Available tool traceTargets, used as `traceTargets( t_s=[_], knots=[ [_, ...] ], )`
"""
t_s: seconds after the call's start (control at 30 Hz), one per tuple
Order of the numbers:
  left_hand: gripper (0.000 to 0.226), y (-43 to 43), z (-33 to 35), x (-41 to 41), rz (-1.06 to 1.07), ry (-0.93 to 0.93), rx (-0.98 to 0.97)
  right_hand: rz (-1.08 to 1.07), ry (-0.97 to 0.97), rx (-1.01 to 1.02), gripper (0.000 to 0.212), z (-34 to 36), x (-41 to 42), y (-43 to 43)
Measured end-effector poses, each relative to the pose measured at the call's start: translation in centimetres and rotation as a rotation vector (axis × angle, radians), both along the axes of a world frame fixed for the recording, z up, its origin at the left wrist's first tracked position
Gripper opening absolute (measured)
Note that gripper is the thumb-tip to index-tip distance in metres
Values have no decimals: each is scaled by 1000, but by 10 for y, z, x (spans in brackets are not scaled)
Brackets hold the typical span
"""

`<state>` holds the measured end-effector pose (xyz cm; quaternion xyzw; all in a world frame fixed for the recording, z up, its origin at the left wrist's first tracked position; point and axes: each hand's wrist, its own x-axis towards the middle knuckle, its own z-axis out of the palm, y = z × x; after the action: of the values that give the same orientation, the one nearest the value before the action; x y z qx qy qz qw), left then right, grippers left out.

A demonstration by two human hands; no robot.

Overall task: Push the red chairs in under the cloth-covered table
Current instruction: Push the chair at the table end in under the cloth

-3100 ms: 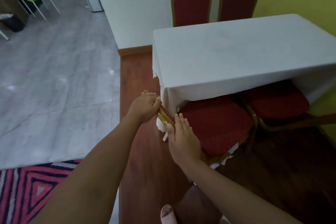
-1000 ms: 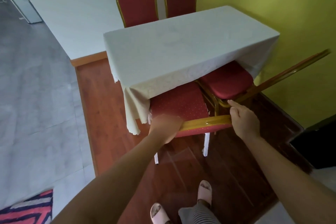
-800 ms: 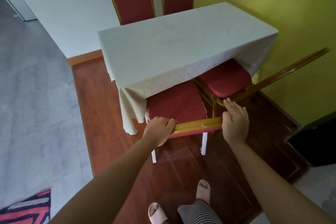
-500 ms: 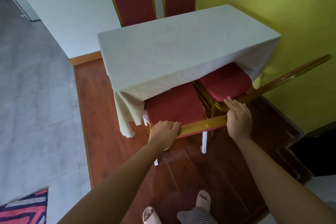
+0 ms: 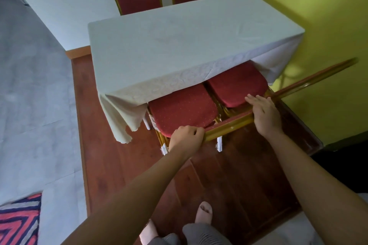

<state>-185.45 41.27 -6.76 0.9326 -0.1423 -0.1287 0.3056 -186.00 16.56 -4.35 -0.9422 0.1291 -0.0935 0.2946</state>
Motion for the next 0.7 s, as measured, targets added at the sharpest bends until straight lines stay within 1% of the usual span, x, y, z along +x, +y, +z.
traceTargets(
  t_s=[0.1, 0.2, 0.3, 0.4, 0.47, 0.6, 0.7],
  knots=[
    [42, -25, 1, -4, 83, 44, -47, 28, 48, -39, 55, 0, 4, -26],
    [43, -37, 3, -8, 107, 50, -61, 18, 59, 2, 61, 2, 6, -38],
    [51, -39, 3, -8, 125, 42, -57, 8, 29, 29, 62, 1, 5, -37],
    [57, -37, 3, -11, 81, 1, -27, -59, -14, 37, 54, -4, -1, -31],
    [56, -36, 1, -12, 52, -15, -30, -105, -48, 57, 49, -9, -8, -22],
    [43, -38, -5, -9, 72, -6, -22, -171, -119, 157, 56, -11, -10, -8],
    [46, -39, -7, -8, 104, -30, -25, -179, -147, 153, 57, -11, -7, -11]
  ],
)
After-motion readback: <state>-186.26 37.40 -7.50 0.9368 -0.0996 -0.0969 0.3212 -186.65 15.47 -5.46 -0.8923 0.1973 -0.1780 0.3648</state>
